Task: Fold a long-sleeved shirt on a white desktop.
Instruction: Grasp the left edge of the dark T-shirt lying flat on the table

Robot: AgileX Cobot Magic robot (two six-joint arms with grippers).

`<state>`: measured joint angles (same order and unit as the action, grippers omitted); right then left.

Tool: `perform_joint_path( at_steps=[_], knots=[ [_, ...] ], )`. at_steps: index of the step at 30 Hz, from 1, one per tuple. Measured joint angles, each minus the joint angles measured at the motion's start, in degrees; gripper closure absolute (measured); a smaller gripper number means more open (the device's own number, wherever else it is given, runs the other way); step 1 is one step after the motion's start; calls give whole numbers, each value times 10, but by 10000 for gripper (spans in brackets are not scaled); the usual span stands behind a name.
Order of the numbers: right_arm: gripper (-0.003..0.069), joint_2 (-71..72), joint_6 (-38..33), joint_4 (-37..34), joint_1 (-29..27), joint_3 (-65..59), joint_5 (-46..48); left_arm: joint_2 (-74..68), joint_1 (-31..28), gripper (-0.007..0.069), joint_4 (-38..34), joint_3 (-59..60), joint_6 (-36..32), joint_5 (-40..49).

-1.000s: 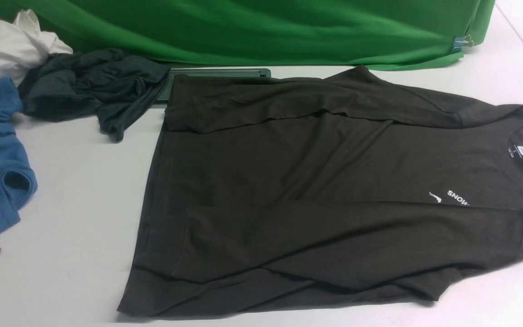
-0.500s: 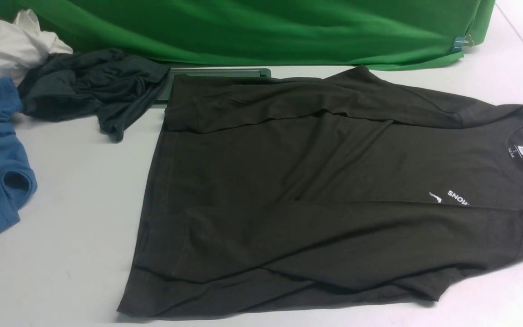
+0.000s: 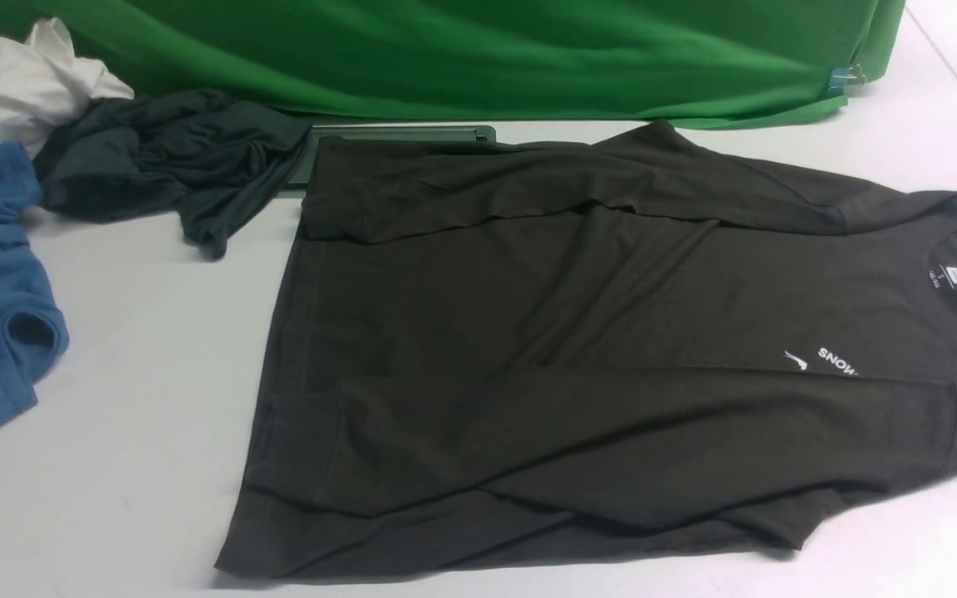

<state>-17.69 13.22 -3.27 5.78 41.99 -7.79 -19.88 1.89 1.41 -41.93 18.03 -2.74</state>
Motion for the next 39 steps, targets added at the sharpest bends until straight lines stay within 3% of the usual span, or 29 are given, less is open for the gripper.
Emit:
perform_joint_path(
  at_steps=[3,6,7,11,12,16,19,24,32,35,36,39],
  knots=[
    [418,-70,-38,1,0,101,90,-103,0,605,-1,-117,-14,151],
    [418,-152,-77,1,0,168,205,-211,0,605,-34,-194,-77,306],
    [418,-156,-79,1,0,170,211,-224,0,605,-38,-197,-82,314],
    [418,-239,-119,2,0,178,362,-334,11,605,-156,-209,-216,412],
    [418,-243,-122,2,0,178,376,-339,12,605,-161,-209,-224,415],
    [418,-300,-144,2,0,161,488,-418,48,605,-216,-200,-380,456],
    [418,-329,-152,-4,0,132,538,-454,62,605,-227,-200,-434,452],
    [418,-355,-186,-69,0,74,562,-492,65,605,-285,-200,-449,477],
    [418,-356,-303,-178,0,25,561,-581,66,583,-254,-200,-492,588],
    [418,-356,-315,-187,0,21,556,-619,66,547,-220,-200,-530,590],
    [418,-356,-318,-190,0,21,552,-645,66,497,-201,-200,-542,572],
    [418,-356,-319,-191,0,21,551,-664,66,442,-187,-200,-557,548]
  ],
)
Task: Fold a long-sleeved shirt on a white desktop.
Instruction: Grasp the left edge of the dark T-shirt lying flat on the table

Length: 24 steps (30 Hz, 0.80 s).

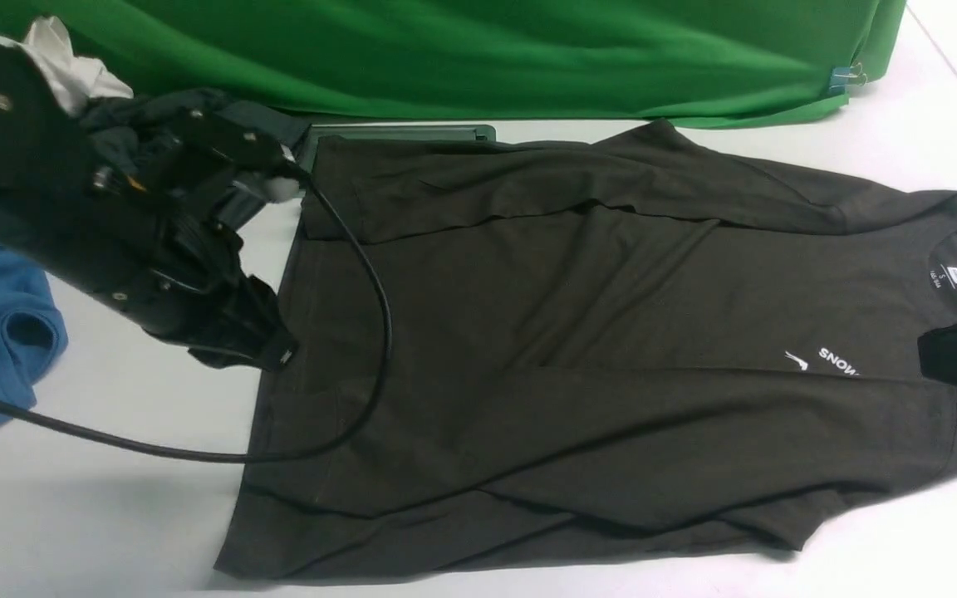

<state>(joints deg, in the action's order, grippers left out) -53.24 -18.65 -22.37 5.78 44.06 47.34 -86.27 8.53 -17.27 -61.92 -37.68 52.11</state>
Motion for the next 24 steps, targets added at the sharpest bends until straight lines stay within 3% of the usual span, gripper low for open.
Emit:
perform_joint_path(
  at_steps=[5,11,19,24],
  knots=[
    [418,0,1,0,0,0,-1,-74,0,223,3,0,-100,-43],
    [418,0,2,0,0,0,-1,-151,0,69,-52,0,-299,-60],
    [418,0,2,-1,0,0,-1,-208,-1,51,-98,-5,-354,-73],
    [418,0,2,-1,0,0,-1,-210,-1,112,-103,-6,-357,-71]
  ],
)
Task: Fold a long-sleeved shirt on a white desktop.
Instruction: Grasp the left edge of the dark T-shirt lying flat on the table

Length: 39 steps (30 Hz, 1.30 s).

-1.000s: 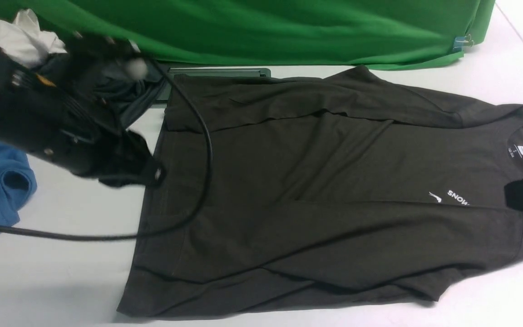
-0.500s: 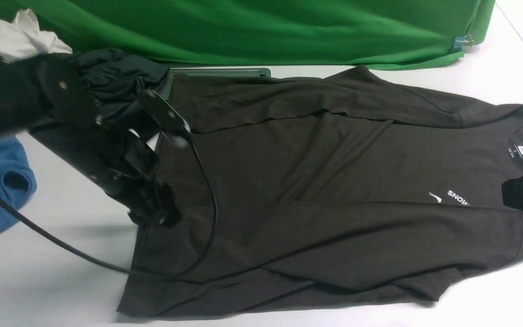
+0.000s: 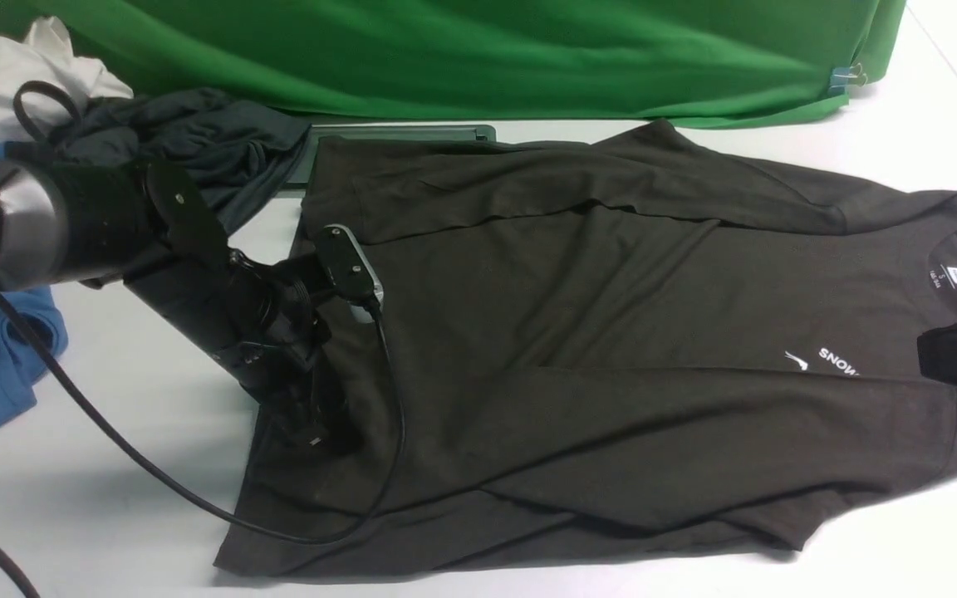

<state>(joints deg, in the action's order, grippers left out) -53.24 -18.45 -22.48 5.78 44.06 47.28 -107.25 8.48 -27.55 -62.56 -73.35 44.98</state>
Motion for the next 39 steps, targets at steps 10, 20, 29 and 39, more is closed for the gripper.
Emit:
perform_joint_path(
  at_steps=[10,20,29,39],
  knots=[
    [418,0,4,-1,0,0,1,-5,0,380,5,-40,51,60],
    [417,0,4,-1,0,0,2,-7,0,501,53,-62,110,87],
    [417,0,4,-1,0,0,-5,-7,0,388,69,-62,-8,56],
    [418,0,4,-2,0,-12,-14,-7,0,241,28,-62,-91,60]
  ],
)
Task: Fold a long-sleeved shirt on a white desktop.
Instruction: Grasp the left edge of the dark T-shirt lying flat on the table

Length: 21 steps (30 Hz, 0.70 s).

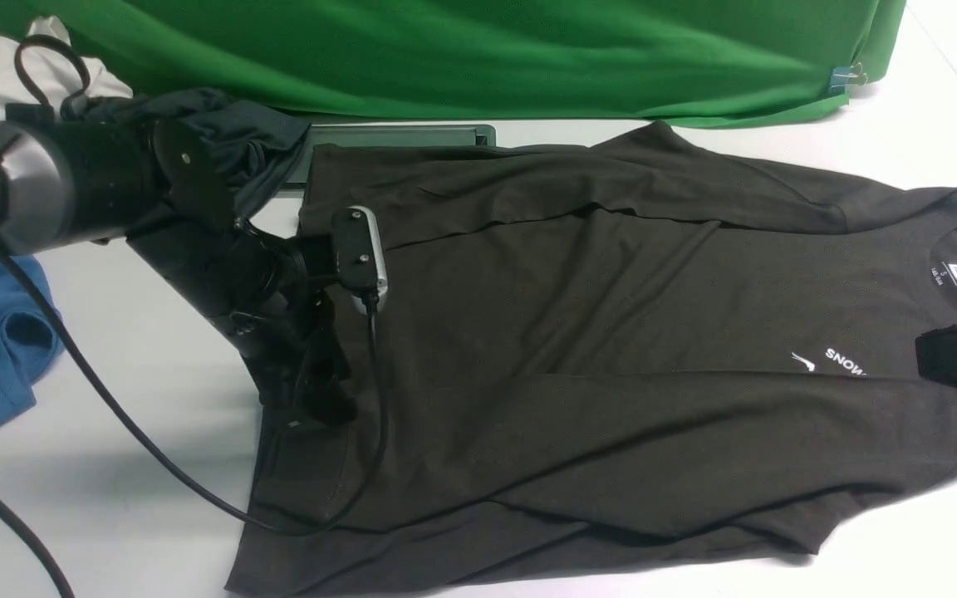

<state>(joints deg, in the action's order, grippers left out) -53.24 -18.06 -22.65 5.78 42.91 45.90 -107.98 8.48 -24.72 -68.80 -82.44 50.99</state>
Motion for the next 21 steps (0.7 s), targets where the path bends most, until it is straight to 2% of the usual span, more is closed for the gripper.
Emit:
perform_joint_path(
  at_steps=[15,18,21],
  knots=[
    [418,0,0,1,0,-1,-4,-29,0,241,-27,-1,-6,33],
    [418,0,0,1,0,-1,-4,-30,0,281,-37,-1,-6,38],
    [418,0,0,1,0,-1,-4,-30,0,365,-40,-1,-6,42]
  ],
)
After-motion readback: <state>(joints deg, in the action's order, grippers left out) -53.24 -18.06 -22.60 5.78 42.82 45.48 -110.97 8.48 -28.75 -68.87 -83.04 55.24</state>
